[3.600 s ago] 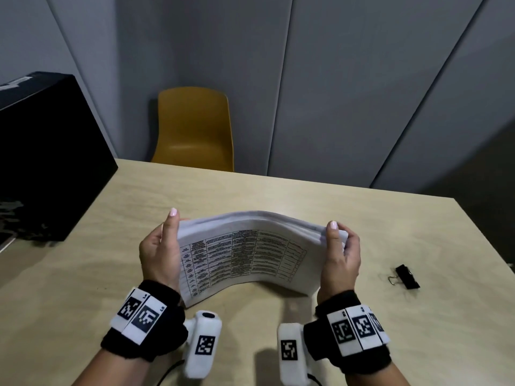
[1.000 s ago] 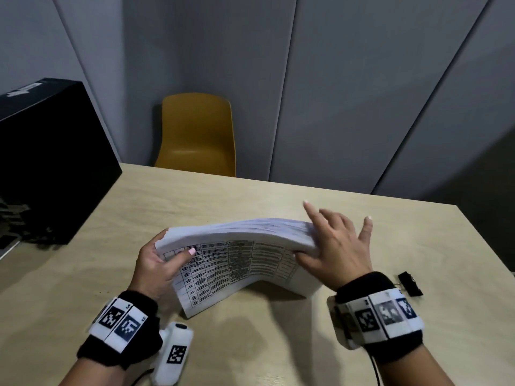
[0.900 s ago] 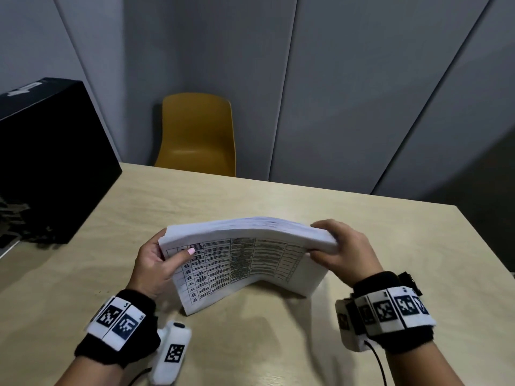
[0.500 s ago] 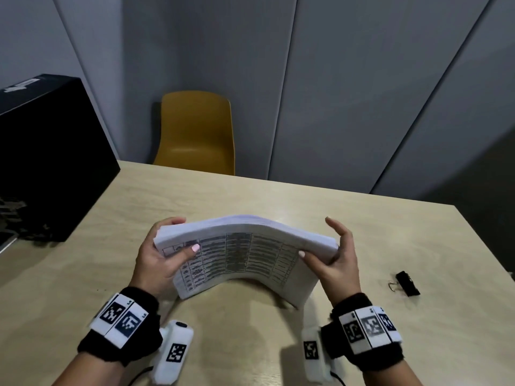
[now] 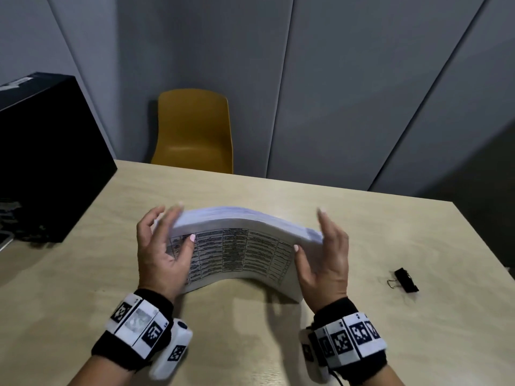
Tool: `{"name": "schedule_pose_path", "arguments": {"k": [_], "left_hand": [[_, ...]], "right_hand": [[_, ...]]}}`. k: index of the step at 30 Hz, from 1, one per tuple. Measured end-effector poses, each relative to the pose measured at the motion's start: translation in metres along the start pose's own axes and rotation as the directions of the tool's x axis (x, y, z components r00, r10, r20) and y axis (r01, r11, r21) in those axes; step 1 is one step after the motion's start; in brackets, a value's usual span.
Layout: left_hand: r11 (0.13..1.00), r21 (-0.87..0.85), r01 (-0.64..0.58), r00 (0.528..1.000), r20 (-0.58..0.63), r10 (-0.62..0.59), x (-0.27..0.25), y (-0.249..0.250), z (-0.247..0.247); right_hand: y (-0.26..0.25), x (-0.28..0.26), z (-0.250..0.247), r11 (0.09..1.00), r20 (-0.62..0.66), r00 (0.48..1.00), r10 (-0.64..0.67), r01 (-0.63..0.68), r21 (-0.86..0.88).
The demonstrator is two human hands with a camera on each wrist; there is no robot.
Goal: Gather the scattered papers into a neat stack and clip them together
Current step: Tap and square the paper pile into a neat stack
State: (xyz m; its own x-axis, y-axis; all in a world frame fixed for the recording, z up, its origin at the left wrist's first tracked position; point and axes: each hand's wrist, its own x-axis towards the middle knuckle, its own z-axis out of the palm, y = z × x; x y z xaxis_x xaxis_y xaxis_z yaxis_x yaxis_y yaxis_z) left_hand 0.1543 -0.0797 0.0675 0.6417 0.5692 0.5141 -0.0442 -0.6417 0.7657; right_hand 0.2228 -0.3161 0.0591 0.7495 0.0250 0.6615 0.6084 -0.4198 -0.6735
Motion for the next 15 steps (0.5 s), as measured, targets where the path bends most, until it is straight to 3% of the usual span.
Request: {"name": "schedule_pose_path", "arguments": {"k": [6, 15], "left_hand": [[1.000, -0.004, -0.013, 0.998, 0.063, 0.013, -0.0028, -0.0028, -0.0011], [1.000, 0.001, -0.023, 0.995, 0.101, 0.022, -0.0039, 0.0030, -0.0070]], "right_hand": [[-0.0081, -0.0004, -0.0006, 0.999, 0.092, 0.996, 0.000, 0.005, -0.048], [-0.0027, -0.0008, 0.0007, 0.998, 0.107, 0.994, 0.029, -0.023, -0.050]]}}
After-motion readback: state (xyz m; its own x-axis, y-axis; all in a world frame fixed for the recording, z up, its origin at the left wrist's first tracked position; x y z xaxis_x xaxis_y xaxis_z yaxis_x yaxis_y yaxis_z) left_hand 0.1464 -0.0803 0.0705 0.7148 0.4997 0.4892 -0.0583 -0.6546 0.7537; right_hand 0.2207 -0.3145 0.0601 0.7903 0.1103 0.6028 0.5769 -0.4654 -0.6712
